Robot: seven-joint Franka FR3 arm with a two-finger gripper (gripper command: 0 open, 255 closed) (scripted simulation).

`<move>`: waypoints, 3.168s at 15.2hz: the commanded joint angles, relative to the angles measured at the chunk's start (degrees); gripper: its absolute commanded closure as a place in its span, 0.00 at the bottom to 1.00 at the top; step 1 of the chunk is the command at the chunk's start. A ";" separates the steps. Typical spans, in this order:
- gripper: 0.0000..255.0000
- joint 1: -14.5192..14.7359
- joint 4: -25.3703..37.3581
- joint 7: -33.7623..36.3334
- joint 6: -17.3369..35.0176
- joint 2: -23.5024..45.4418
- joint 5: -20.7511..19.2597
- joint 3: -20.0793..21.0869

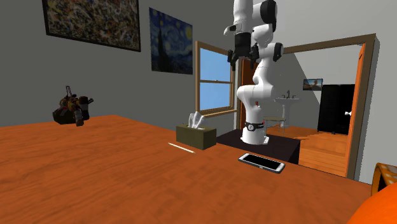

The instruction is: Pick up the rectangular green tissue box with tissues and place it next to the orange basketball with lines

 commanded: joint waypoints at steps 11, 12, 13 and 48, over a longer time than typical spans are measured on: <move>0.00 -5.14 -13.85 3.25 26.25 4.42 4.45 -5.63; 0.00 -5.53 -14.86 3.35 29.00 5.38 5.11 -6.21; 0.00 -5.88 -15.80 3.40 31.76 6.45 5.83 -6.80; 1.00 -2.07 -20.48 -4.31 63.62 27.22 23.34 -14.88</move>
